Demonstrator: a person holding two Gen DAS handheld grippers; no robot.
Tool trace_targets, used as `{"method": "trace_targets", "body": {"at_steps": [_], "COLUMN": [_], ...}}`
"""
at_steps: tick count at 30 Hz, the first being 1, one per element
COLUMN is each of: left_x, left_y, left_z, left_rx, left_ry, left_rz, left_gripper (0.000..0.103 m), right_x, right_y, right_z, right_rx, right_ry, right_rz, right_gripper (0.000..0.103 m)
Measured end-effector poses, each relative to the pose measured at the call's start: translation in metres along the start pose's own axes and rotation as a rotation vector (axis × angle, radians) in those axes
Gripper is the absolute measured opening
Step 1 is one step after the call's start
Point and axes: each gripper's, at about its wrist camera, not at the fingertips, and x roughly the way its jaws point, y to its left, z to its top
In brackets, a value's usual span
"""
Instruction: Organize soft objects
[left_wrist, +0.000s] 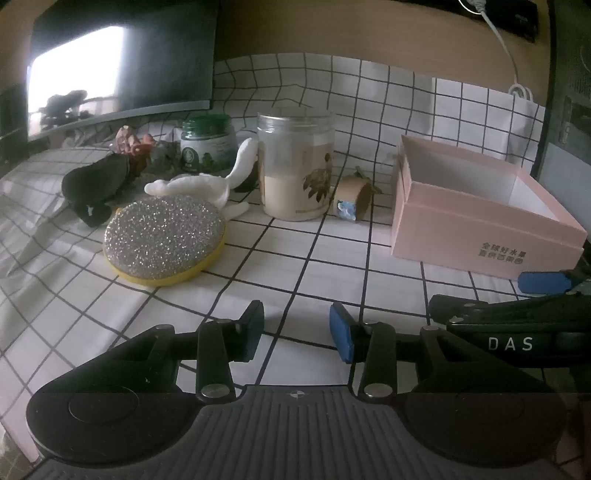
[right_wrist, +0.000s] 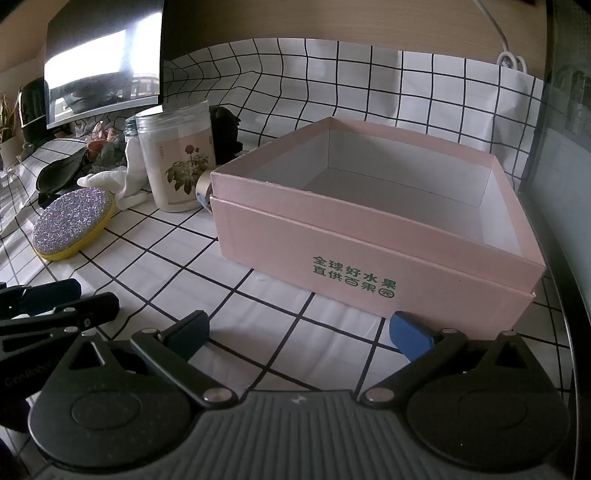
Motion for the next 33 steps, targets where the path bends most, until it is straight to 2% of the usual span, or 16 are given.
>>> {"method": "trace_targets", "body": {"at_steps": [33], "left_x": [0.0001], "left_y": [-0.0008], "left_z": [0.0000], "left_rx": [0.011], "left_ry": [-0.003], "left_rz": [0.008], "left_gripper": [0.044], "right_x": [0.0001], "right_y": [-0.0005], "right_z": [0.0003], "right_rx": [0.000], "right_ry": [0.000], "right_rz": [0.001], "right_gripper": [0.103]}}
